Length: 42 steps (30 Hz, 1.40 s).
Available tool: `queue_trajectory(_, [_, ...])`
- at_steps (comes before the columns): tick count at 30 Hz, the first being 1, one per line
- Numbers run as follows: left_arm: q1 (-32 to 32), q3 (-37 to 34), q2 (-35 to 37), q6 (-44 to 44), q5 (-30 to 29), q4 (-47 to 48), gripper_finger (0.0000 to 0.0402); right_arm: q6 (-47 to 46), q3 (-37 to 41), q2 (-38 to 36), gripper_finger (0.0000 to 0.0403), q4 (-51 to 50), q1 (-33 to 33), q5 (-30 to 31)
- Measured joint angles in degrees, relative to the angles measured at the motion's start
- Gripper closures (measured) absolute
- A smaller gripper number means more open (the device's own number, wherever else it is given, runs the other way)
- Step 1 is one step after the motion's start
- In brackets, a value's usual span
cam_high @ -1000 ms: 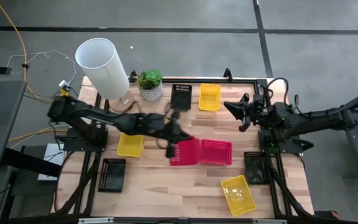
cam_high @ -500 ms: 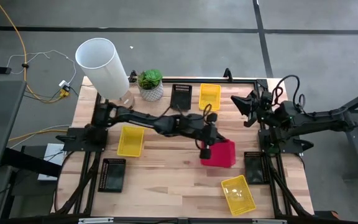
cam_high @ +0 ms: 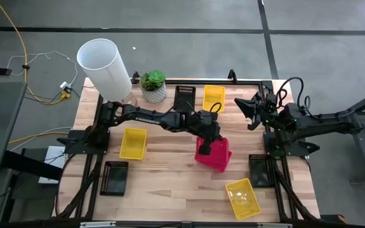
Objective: Stack baskets by color
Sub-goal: Stack the left red bin on top of the right red bin on the table, then stack the left yellow bin on top of the top yellow bin on the table
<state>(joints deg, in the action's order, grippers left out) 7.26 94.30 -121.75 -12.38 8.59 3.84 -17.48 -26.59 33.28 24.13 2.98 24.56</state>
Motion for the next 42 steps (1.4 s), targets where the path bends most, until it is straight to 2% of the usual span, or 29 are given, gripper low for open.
queue_trajectory(17, [-1.00,0.00,0.01,-1.75,-1.39,5.41,0.0391,0.00,0.00,0.00,0.0402,-1.21,0.00,-0.02])
queue_trajectory(21, [-0.92,0.00,0.03,-1.75,-2.24,5.41,0.0360,0.00,0.00,0.00,0.0402,-1.21,-0.01,-0.02])
queue_trajectory(29, [0.05,-0.02,1.17,0.36,-2.36,5.91,0.0248,0.03,0.00,0.00,0.0402,-1.21,-0.02,-0.04])
queue_trajectory(33, [0.83,-0.09,3.54,0.71,-2.19,7.82,0.0206,0.53,0.00,0.02,0.0402,-1.21,-0.02,-0.02])
queue_trajectory(37, [2.28,-0.05,8.23,0.98,-1.95,11.01,0.0186,1.08,0.00,0.00,0.0402,-1.00,0.00,0.09])
queue_trajectory(42, [4.83,-0.07,16.34,2.77,-0.36,16.15,0.0189,2.43,-0.02,-0.09,0.0402,-0.79,-0.02,0.34])
